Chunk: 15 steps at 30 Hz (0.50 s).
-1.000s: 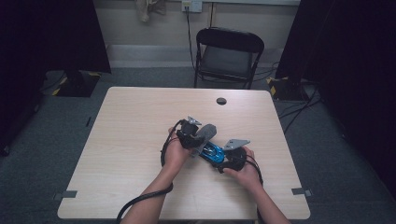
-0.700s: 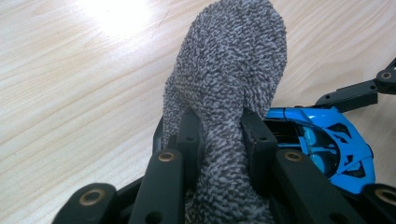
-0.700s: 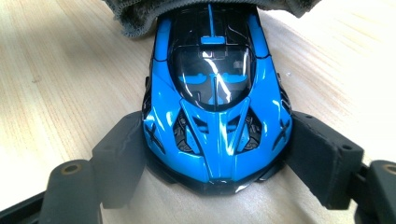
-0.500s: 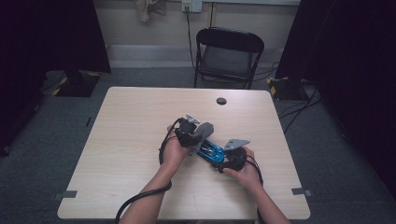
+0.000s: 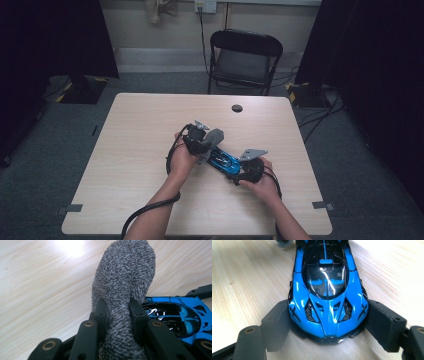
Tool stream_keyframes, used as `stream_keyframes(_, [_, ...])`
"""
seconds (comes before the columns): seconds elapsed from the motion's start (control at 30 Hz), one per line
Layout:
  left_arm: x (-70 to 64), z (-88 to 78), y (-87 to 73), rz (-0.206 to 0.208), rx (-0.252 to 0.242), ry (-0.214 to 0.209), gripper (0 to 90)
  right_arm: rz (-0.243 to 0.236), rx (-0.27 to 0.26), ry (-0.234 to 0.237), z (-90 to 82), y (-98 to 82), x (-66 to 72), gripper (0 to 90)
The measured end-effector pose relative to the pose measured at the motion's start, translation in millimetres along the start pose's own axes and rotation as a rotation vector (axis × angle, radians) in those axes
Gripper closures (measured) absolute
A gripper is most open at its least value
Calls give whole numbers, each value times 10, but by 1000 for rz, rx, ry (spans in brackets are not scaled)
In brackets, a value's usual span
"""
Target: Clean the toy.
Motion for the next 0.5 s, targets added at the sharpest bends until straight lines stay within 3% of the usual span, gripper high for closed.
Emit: stream_keyframes(0.5, [127,-5,-13,-14,9,24,727,0,0,0,0,0,1,241])
Point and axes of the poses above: each handheld gripper's, and its own axes: z roughly forward along the jaws, y roughly out of its top, x roughly to its left, the point moved 2 cm from there along z, roughly forward along the jaws, and after that the axes turned 8 degrees about -z, right-handed, at the moved point
